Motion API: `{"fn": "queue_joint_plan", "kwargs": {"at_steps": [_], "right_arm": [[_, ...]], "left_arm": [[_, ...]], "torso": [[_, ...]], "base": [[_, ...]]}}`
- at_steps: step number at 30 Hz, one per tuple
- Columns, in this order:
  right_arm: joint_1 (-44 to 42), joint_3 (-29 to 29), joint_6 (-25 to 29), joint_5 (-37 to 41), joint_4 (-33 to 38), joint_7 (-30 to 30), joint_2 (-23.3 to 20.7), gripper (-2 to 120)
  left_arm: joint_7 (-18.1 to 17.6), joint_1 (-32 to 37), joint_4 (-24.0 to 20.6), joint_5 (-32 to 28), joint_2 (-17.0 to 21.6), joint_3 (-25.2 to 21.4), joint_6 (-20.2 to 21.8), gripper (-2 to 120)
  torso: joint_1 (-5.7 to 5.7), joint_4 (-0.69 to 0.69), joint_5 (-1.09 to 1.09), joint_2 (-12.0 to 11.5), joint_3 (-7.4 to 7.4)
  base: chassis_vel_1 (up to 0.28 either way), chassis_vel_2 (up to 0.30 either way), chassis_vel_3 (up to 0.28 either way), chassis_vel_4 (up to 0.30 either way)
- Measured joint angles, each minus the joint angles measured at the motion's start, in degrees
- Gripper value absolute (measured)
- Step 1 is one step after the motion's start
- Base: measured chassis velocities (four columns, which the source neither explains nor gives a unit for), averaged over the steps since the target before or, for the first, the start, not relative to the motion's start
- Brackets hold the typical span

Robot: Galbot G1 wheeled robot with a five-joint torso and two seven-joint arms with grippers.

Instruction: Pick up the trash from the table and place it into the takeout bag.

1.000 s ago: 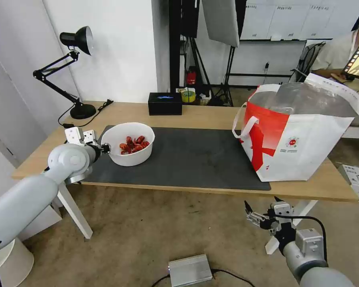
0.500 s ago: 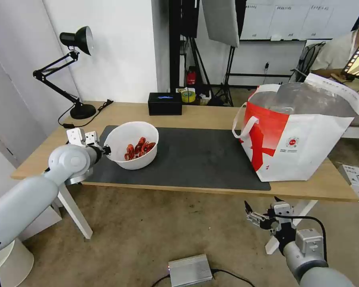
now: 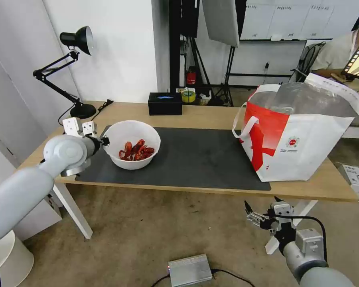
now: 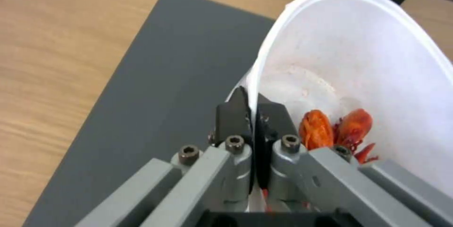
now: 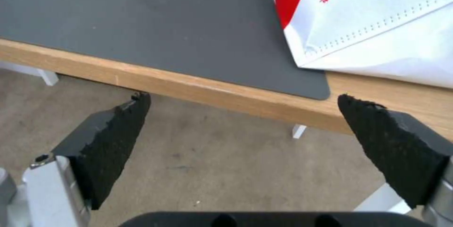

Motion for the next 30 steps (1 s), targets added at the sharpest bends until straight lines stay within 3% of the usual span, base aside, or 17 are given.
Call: {"fn": "queue_joint_plan", "kwargs": {"at_steps": [17,30], "right_arm": [[0.00,0.00,0.00,0.00,0.00,0.00,0.00,100],[0.00,0.00,0.00,0.00,0.00,0.00,0.00,100]], "left_arm": [[-1.80,-7.11,-1.46,-5.56,0.38,3.15,-0.22,0],[-5.35,-16.42,-1.90,-13.56,-2.69,8.65,-0.26,0]], "torso": [[0.00,0.00,0.00,0.00,0.00],[0.00,0.00,0.00,0.00,0.00]], "base": [[0.000,0.000,0.000,0.000],[0.000,0.000,0.000,0.000]]}}
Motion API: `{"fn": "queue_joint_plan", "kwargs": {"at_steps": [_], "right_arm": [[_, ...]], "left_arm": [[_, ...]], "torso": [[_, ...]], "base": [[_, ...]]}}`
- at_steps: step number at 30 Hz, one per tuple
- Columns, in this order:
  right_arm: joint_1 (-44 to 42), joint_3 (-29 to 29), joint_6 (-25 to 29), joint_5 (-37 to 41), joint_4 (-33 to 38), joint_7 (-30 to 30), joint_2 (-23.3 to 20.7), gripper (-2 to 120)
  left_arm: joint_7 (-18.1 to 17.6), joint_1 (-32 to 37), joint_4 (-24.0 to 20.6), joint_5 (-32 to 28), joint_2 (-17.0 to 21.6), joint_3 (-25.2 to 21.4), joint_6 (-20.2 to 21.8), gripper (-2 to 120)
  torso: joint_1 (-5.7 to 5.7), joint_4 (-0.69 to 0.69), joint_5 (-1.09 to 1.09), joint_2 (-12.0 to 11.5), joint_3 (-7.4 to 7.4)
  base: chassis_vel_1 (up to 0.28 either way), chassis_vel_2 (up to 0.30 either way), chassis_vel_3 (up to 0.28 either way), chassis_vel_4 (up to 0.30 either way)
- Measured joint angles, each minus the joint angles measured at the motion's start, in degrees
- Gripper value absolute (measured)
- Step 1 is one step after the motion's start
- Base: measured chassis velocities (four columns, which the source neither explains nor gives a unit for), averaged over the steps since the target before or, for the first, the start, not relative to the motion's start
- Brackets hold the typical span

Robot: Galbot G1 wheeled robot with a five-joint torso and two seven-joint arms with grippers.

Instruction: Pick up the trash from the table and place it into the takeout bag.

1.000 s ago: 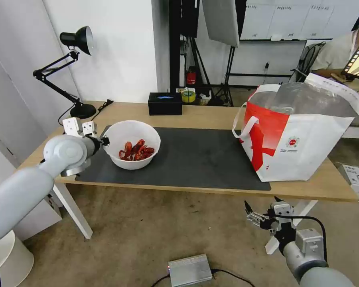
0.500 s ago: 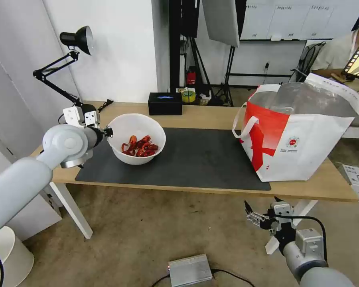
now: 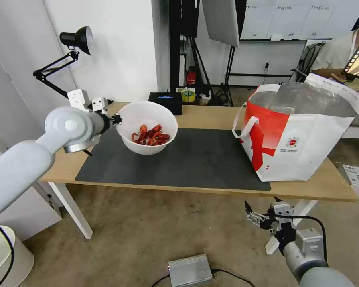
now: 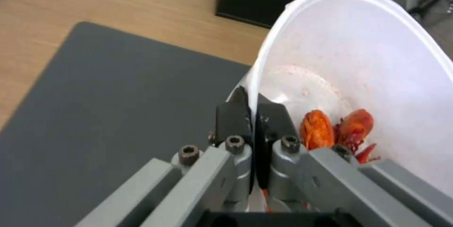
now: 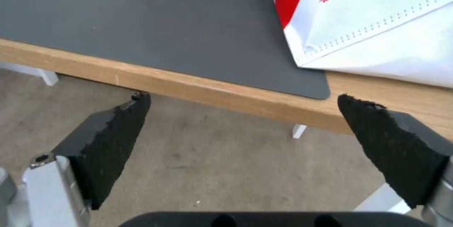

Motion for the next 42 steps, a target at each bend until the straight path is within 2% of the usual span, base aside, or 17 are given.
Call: {"fn": "queue_joint_plan", "kwargs": {"at_steps": [16,21,34,42], "right_arm": [[0.00,0.00,0.00,0.00,0.00,0.00,0.00,100],[0.00,0.00,0.00,0.00,0.00,0.00,0.00,100],[0.01,0.00,0.00,0.00,0.00,0.00,0.00,100],[0.00,0.00,0.00,0.00,0.00,0.00,0.00,100]], "left_arm": [[-3.53,-9.34,1.61,-5.16,-5.51,4.68,-0.31,0],[-4.57,-13.18,2.72,-7.12,-8.35,6.76,-0.50,0],[-5.38,-22.17,9.48,-8.83,-18.14,13.14,-1.13,0],[-5.19,-25.35,11.40,-9.10,-19.88,14.52,-1.46,0]], "torso": [[0.00,0.00,0.00,0.00,0.00],[0.00,0.00,0.00,0.00,0.00],[0.00,-0.01,0.01,0.00,0.00],[0.00,0.02,0.00,0.00,0.00]], "base": [[0.000,0.000,0.000,0.000],[0.000,0.000,0.000,0.000],[0.000,0.000,0.000,0.000],[0.000,0.000,0.000,0.000]]}}
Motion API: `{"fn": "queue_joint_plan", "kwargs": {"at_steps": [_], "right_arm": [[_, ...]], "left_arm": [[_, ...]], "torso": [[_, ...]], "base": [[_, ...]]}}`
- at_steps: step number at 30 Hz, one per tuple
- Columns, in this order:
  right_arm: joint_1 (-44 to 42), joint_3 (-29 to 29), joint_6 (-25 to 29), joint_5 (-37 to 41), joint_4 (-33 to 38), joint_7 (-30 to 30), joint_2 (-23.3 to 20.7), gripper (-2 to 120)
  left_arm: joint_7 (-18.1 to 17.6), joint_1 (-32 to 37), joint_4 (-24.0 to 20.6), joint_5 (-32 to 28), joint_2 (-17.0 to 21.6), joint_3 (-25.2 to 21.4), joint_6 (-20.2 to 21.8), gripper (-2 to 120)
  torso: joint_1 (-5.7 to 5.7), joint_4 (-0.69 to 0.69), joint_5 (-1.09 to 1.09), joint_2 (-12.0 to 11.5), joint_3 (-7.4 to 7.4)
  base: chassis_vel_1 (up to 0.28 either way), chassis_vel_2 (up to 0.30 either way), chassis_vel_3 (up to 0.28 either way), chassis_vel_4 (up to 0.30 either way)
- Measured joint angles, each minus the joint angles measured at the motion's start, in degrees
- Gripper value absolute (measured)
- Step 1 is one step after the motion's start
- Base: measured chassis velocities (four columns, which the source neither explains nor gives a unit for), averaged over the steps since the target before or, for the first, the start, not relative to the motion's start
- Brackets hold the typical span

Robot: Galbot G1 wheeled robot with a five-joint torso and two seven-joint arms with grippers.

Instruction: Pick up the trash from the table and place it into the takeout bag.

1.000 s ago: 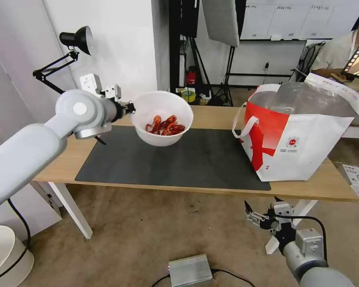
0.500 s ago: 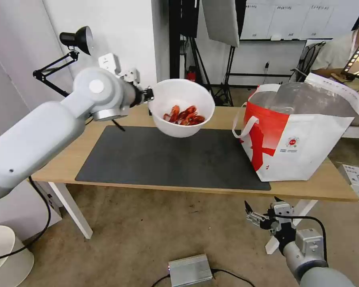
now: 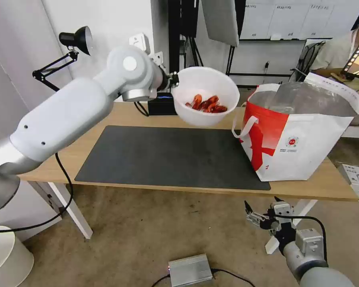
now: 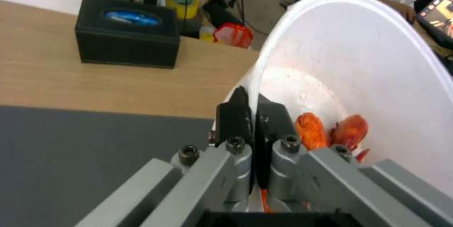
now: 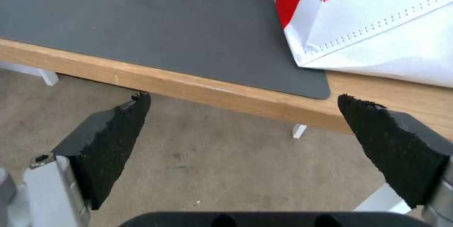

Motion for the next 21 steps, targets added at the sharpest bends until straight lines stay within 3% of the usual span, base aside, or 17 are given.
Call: {"fn": "queue_joint_plan", "kwargs": {"at_steps": [21], "right_arm": [[0.00,0.00,0.00,0.00,0.00,0.00,0.00,100]], "left_arm": [[0.12,-7.46,6.80,-1.77,-7.56,1.51,-0.34,0]], "torso": [[0.00,-0.01,0.01,0.00,0.00]], "base": [[0.000,0.000,0.000,0.000]]}}
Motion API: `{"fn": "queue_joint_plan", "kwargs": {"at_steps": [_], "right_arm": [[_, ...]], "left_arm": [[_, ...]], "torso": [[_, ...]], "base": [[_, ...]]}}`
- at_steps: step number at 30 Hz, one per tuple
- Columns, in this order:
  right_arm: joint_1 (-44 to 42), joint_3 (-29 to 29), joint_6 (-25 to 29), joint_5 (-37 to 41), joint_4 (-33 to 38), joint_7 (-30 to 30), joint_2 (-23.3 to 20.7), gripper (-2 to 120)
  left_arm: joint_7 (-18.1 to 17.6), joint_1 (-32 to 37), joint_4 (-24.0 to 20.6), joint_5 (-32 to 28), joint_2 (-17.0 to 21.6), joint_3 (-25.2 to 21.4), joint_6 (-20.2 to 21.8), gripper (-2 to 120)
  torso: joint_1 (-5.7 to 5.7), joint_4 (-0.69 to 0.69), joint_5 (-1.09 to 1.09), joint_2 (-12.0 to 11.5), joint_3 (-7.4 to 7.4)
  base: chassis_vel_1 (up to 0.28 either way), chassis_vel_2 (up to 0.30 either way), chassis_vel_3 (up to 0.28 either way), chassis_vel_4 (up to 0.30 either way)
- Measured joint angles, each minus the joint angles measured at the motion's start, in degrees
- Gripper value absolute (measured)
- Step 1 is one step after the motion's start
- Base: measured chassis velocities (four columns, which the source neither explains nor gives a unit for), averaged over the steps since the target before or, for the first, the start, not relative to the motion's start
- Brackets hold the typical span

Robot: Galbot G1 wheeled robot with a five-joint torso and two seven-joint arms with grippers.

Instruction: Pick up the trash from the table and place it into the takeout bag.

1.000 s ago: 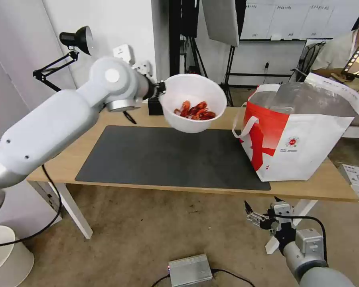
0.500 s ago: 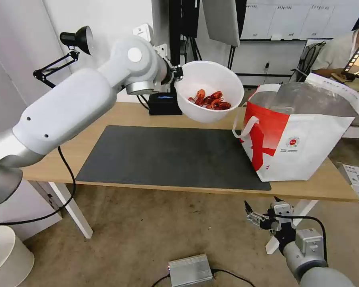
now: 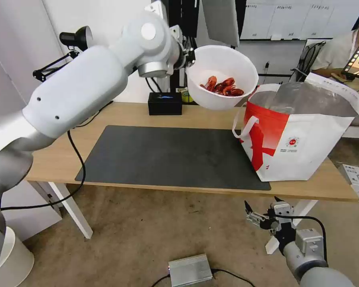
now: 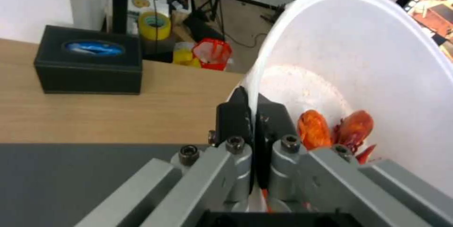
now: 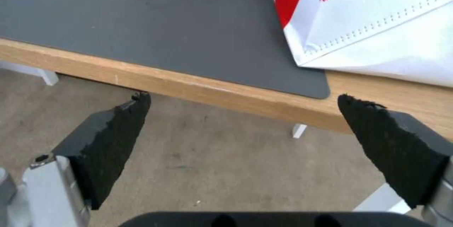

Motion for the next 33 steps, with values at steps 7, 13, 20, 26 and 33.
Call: {"fn": "queue_joint_plan", "kwargs": {"at_steps": [7,13,20,26,33], "right_arm": [[0.00,0.00,0.00,0.00,0.00,0.00,0.00,100],[0.00,0.00,0.00,0.00,0.00,0.00,0.00,100],[0.00,0.00,0.00,0.00,0.00,0.00,0.00,100],[0.00,0.00,0.00,0.00,0.00,0.00,0.00,100],[0.00,0.00,0.00,0.00,0.00,0.00,0.00,100]], "left_arm": [[-0.09,-0.55,2.03,-0.12,-3.09,0.02,-0.05,0],[-0.11,-1.40,5.00,-0.08,-6.67,0.08,-0.07,0],[0.08,-1.87,9.32,1.03,-11.55,0.22,-0.07,0],[0.59,-1.70,13.16,2.38,-15.28,0.15,0.08,0],[2.13,-2.37,17.63,3.61,-18.70,0.16,0.29,0]], "torso": [[0.00,0.00,0.00,0.00,0.00],[0.00,0.00,0.00,0.00,0.00],[-0.01,0.00,0.00,0.00,0.00],[0.00,-0.01,0.01,0.00,0.00],[0.00,0.00,0.00,0.00,0.00]], "base": [[0.000,0.000,0.000,0.000],[0.000,0.000,0.000,0.000],[0.000,0.000,0.000,0.000],[0.000,0.000,0.000,0.000],[0.000,0.000,0.000,0.000]]}}
